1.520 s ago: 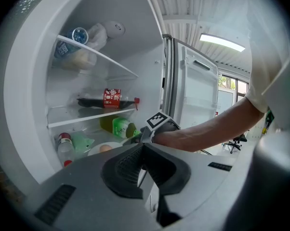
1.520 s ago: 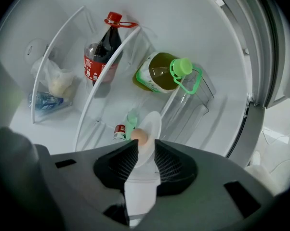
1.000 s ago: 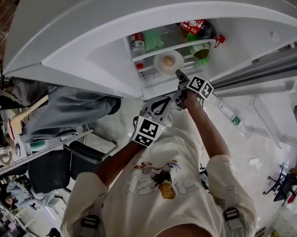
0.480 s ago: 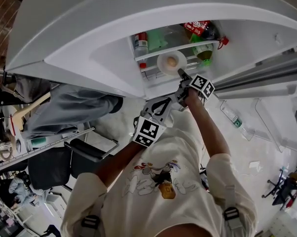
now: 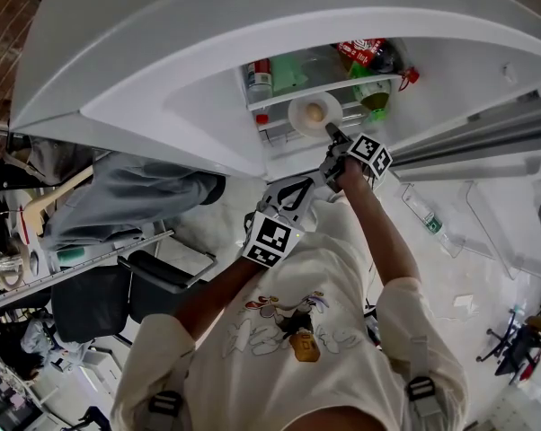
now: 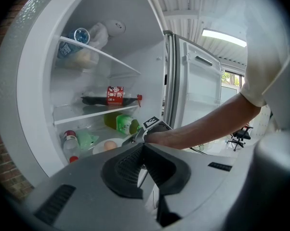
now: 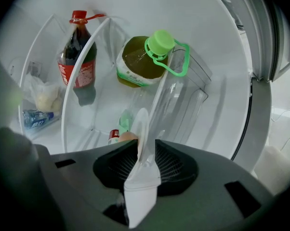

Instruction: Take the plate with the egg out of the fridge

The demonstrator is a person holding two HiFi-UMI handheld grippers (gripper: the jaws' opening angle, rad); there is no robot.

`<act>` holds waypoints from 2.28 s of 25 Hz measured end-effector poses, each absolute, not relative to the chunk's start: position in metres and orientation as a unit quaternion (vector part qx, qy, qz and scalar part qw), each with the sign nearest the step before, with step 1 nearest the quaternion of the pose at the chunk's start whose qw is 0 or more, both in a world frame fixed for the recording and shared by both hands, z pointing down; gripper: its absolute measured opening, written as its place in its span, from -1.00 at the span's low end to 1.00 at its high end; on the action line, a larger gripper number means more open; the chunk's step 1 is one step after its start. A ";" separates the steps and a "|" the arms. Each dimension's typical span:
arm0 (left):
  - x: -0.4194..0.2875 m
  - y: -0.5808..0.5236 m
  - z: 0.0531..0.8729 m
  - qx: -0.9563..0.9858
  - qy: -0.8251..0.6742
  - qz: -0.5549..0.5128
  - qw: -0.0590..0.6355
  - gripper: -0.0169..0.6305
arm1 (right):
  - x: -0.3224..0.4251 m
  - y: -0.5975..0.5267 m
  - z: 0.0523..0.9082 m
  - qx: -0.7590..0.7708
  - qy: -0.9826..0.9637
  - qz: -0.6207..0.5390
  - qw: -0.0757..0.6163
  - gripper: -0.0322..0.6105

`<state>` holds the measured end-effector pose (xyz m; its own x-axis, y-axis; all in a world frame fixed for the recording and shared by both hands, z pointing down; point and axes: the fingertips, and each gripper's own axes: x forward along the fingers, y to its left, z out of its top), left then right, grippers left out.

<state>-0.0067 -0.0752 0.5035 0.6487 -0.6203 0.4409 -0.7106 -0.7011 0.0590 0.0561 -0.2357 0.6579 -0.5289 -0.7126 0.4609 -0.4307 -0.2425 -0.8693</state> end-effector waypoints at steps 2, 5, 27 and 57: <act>-0.007 -0.076 0.504 0.901 -0.370 0.198 0.114 -0.92 | 0.054 -0.237 0.658 -0.468 0.603 -0.636 0.116 -0.60; -0.007 -0.076 0.504 0.900 -0.370 0.198 0.114 -0.92 | 0.054 -0.239 0.658 -0.463 0.598 -0.643 0.125 -0.60; -0.010 -0.077 0.504 0.899 -0.374 0.197 0.118 -0.92 | 0.047 -0.243 0.661 -0.442 0.575 -0.671 0.151 -0.77; -0.002 -0.074 0.505 0.904 -0.360 0.197 0.120 -0.92 | 0.056 -0.233 0.662 -0.433 0.529 -0.703 0.194 -0.82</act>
